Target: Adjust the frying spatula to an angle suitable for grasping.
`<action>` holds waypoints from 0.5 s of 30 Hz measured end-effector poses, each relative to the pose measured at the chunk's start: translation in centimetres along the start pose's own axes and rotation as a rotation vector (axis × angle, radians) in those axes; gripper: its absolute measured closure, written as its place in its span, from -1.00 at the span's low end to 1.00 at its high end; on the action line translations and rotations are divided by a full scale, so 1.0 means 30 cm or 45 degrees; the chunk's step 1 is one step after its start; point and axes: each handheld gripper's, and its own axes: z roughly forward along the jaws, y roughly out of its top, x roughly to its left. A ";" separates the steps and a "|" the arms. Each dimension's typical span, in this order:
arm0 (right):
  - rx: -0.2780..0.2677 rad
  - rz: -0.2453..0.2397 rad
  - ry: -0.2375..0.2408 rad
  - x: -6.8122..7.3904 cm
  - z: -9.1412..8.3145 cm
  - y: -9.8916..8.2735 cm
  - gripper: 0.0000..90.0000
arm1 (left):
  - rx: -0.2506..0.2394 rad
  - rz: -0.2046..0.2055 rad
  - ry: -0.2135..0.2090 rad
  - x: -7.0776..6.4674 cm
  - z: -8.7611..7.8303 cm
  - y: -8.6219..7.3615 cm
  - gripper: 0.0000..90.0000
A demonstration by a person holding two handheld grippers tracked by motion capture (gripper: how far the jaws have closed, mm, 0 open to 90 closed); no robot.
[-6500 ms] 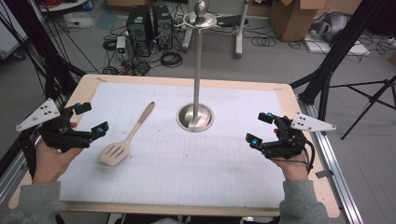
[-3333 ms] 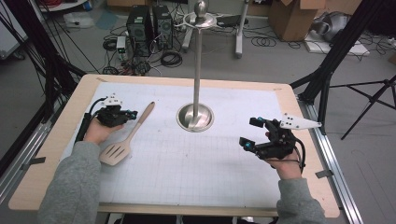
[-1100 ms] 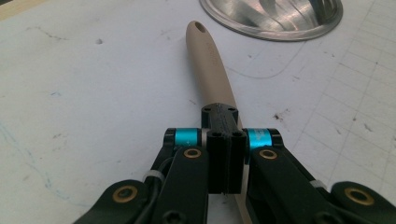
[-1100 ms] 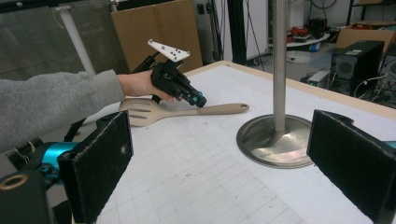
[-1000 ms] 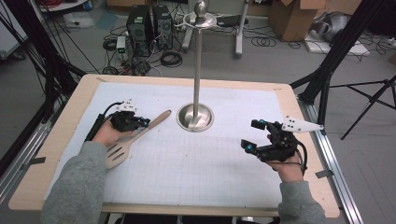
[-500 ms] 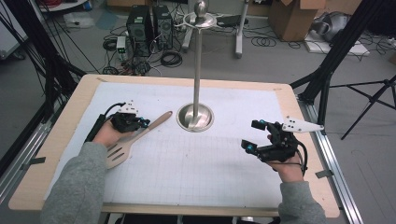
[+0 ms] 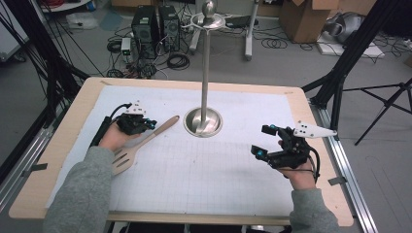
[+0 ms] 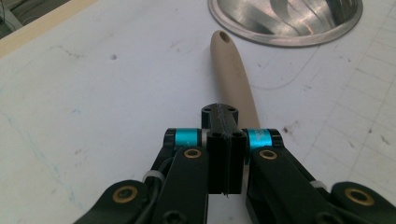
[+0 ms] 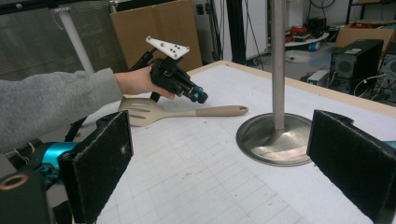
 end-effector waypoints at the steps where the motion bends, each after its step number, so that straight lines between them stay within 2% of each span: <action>1: 0.001 -0.002 0.001 0.000 0.000 0.000 -0.87 | 0.020 0.001 0.005 -0.003 0.008 0.007 1.00; 3: 0.000 -0.001 0.002 0.000 -0.001 0.000 -0.87 | 0.067 0.011 0.014 -0.006 0.027 0.013 1.00; 7: -0.014 -0.007 -0.001 0.000 -0.011 0.001 -0.87 | 0.102 -0.006 0.020 -0.010 0.062 0.005 1.00; 8: -0.013 0.000 -0.002 0.001 -0.015 0.001 -0.87 | 0.107 0.004 0.023 -0.012 0.068 0.003 1.00; 10: -0.024 -0.004 -0.001 0.000 -0.021 0.001 -0.87 | 0.097 0.000 0.001 -0.012 0.070 0.001 1.00; 15: -0.030 0.003 -0.009 0.000 -0.027 0.001 -0.87 | 0.093 0.011 -0.013 -0.012 0.071 0.001 1.00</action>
